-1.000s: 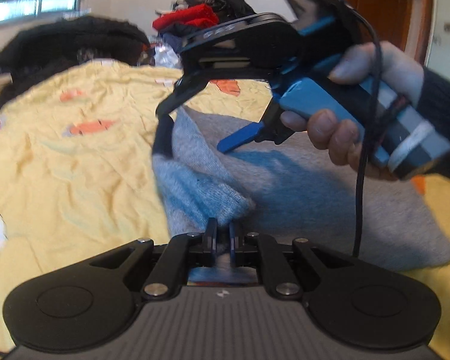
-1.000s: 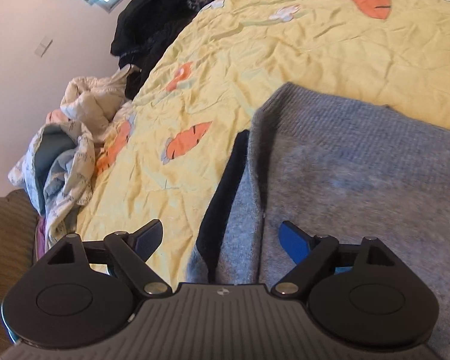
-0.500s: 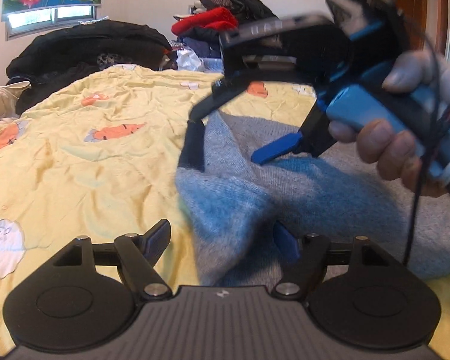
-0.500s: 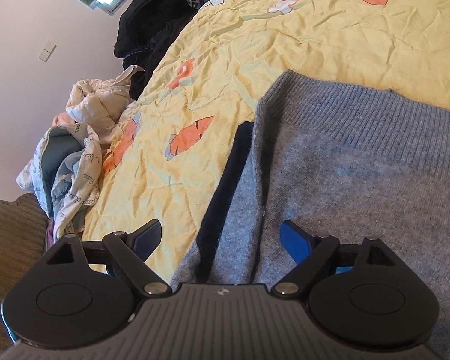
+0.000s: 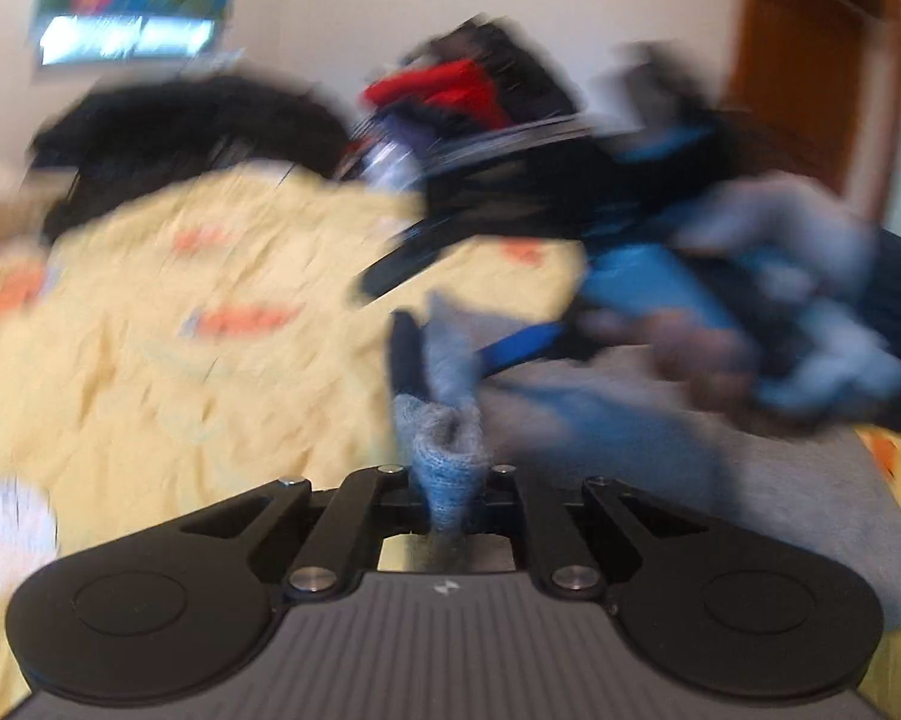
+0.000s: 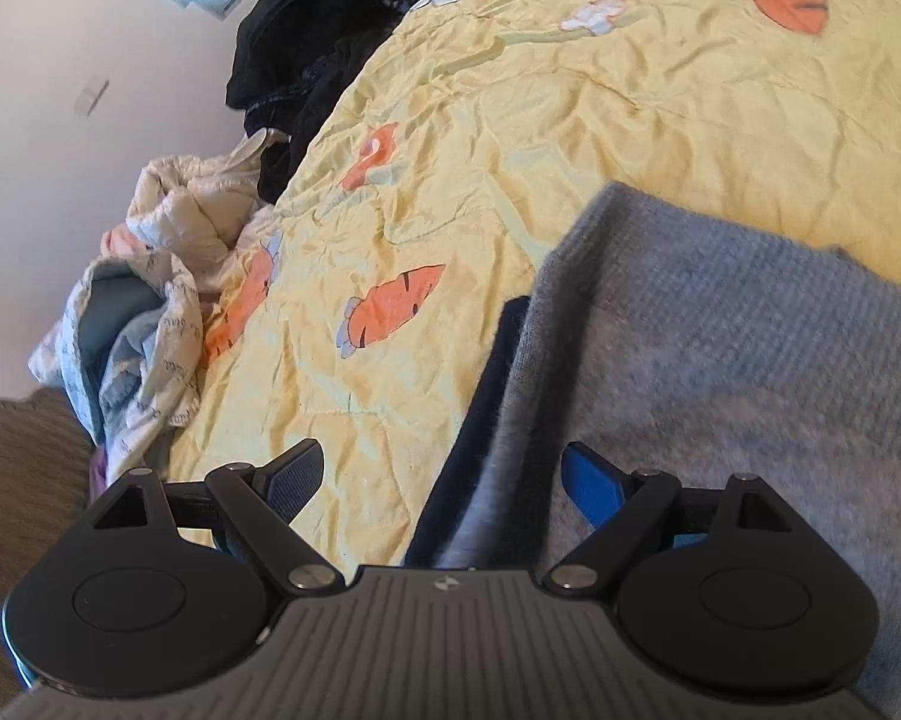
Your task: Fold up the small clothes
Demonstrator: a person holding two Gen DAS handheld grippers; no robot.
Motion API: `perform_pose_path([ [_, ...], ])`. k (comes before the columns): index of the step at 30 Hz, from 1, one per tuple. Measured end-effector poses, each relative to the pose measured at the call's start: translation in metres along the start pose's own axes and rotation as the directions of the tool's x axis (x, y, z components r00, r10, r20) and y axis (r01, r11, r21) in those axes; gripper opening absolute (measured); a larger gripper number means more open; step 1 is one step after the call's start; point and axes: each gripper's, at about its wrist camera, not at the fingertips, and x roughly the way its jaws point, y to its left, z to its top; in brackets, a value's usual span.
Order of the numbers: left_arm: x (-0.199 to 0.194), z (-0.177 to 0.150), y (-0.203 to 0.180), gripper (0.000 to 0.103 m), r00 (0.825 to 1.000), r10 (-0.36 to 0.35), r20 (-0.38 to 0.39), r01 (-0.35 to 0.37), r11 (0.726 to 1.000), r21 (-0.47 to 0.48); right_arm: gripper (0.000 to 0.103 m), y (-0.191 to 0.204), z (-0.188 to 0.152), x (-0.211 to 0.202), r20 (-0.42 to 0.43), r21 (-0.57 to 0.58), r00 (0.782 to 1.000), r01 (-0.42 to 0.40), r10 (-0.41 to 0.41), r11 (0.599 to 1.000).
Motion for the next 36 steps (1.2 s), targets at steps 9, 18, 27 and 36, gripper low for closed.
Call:
perform_pose_path([
  [9,-0.001,-0.004,-0.031,0.006,0.998,-0.055,0.015,0.053,0.99,0.128,0.021,0.007,0.02,0.015,-0.064,-0.156,0.983,0.159,-0.171,0.975],
  [18,-0.013,0.008,-0.073,0.006,0.979,-0.201,0.022,0.194,0.963,0.187,0.018,-0.05,-0.01,-0.086,0.091,-0.122,0.991,0.106,-0.095,0.987],
  [27,-0.003,-0.007,-0.199,0.006,0.873,-0.477,-0.102,0.484,0.822,0.3,0.018,-0.152,-0.085,-0.232,0.245,0.041,0.953,0.171,-0.176,0.984],
  [36,0.023,-0.051,-0.254,0.006,0.87,-0.431,-0.239,0.493,0.771,0.404,0.053,-0.244,-0.157,-0.271,0.367,0.28,0.902,0.125,-0.227,0.952],
])
